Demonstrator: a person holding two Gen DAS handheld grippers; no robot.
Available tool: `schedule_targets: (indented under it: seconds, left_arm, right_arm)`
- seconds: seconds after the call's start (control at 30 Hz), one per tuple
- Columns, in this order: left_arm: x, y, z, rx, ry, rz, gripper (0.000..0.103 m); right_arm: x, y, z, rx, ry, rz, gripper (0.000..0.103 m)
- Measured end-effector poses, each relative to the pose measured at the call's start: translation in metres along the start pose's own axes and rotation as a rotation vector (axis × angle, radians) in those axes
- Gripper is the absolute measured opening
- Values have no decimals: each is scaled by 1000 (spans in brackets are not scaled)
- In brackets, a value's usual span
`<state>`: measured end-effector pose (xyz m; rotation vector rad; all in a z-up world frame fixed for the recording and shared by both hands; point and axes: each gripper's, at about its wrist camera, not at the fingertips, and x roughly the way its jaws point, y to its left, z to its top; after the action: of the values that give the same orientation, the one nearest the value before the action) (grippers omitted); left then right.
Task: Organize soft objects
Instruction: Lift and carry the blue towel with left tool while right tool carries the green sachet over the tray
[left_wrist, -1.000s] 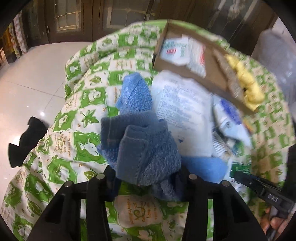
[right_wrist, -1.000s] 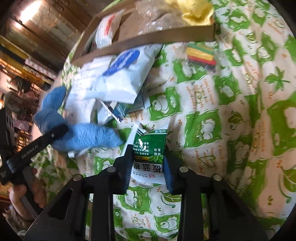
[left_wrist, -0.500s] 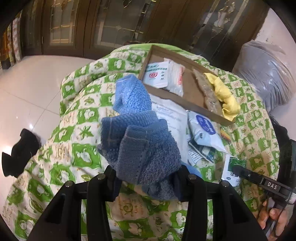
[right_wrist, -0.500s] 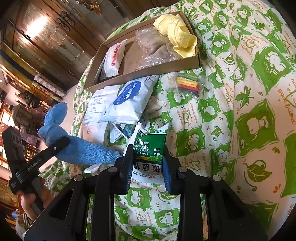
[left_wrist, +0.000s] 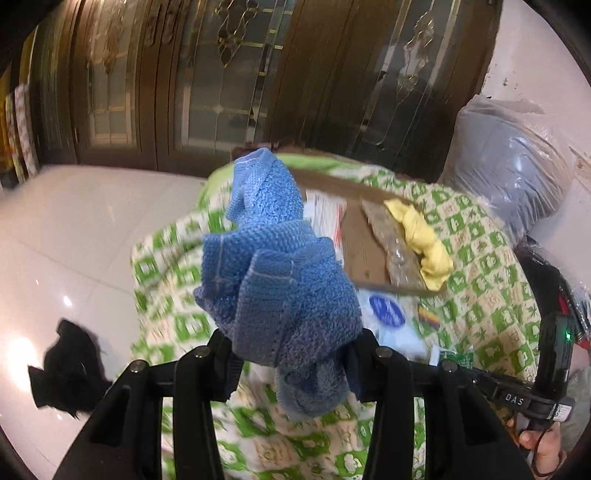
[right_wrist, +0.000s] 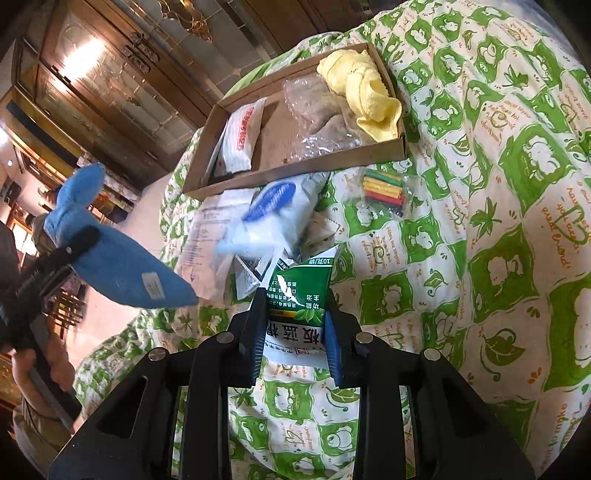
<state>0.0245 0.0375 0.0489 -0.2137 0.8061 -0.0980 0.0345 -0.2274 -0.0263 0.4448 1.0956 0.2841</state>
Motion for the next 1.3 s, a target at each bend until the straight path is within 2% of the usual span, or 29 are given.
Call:
schedule_targets:
  seconds: [0.17, 0.37, 0.77, 1.3]
  left_arm:
    - [-7, -6, 19, 53, -39, 32, 45]
    - [6, -16, 25, 101, -47, 91, 45]
    - [35, -20, 15, 135, -10, 115, 45]
    - [58, -11, 34, 162, -19, 139, 45]
  right_arm:
    - [-14, 0, 6, -2, -44, 6, 27]
    - [-27, 4, 16, -9, -70, -2, 27]
    - [-26, 21, 33, -38, -56, -13, 27]
    - [-18, 33, 76, -59, -94, -22, 27]
